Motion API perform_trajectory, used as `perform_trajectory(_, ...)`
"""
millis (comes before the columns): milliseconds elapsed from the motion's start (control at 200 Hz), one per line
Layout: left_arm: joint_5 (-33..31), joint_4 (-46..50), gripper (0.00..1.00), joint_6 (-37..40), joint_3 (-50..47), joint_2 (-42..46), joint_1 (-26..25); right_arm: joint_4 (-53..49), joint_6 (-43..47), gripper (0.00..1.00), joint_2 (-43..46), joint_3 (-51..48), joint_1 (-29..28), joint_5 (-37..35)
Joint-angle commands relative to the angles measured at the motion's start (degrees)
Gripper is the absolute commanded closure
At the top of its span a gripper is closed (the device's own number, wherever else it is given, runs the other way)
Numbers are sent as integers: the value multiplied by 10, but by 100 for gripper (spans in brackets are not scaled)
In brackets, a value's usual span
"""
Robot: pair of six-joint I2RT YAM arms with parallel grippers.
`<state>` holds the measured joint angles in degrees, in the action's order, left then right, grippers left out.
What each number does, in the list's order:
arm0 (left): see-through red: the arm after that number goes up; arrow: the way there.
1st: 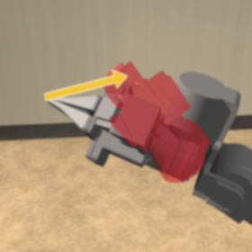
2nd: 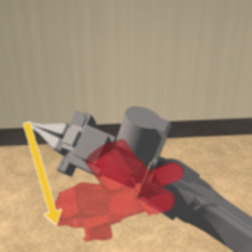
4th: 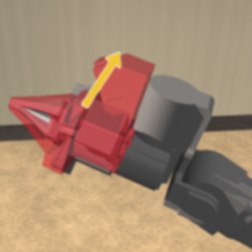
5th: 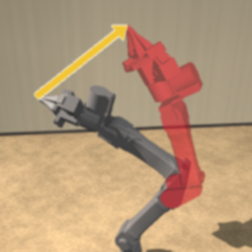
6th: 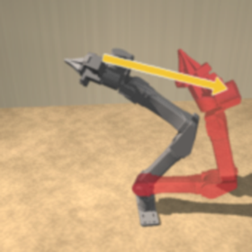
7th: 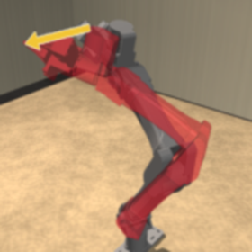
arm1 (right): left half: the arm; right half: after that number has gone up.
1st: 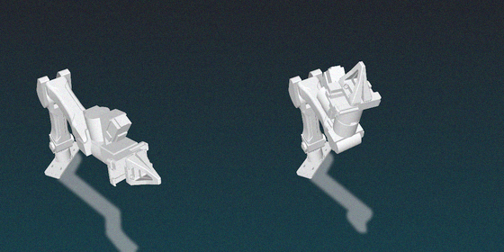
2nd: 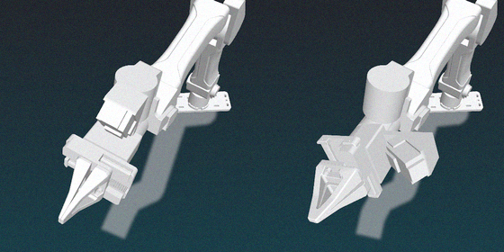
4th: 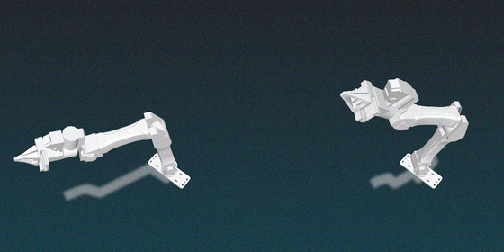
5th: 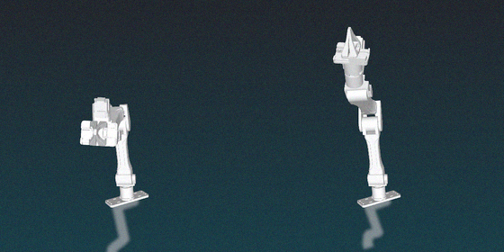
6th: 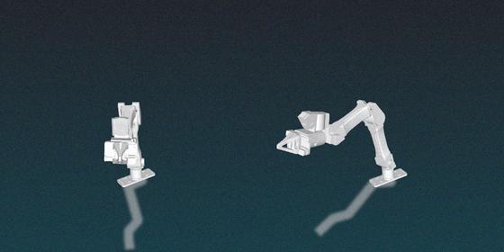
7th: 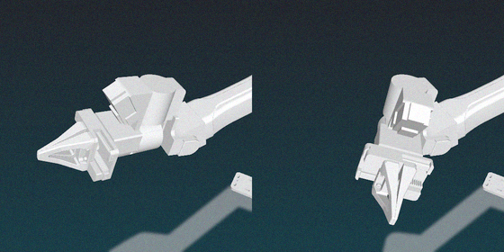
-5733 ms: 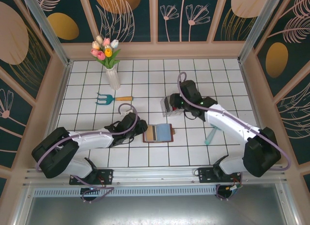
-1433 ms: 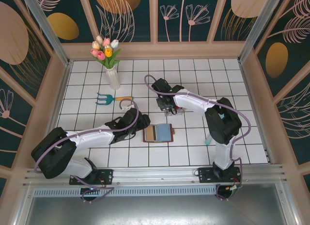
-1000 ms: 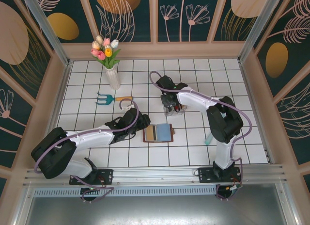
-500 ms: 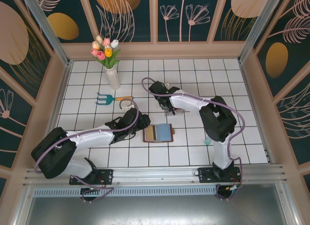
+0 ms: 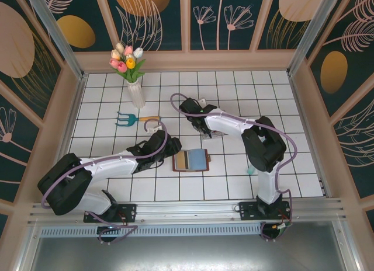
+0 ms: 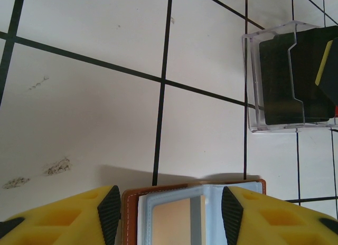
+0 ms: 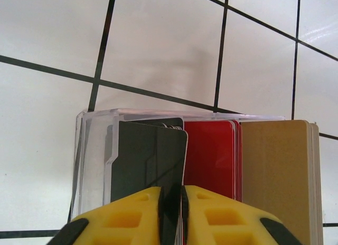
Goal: Put the credit cards into the card holder
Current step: Pick up the credit card from the storage box.
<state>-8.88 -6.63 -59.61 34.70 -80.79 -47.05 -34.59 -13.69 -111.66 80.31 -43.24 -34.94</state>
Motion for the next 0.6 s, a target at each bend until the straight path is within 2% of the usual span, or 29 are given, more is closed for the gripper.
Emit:
perform_trajectory(0, 4, -9, 44, -3, 1, -6, 1, -22, 2, 85, 21, -6, 1, -21)
perform_trajectory(280, 6, -10, 44, -4, 1, -11, 1, -21, 2, 100, 30, -5, 3, -9)
perform_trajectory(595, 5, -10, 44, -4, 2, -9, 1, -9, -4, 100, 67, -6, 12, 49)
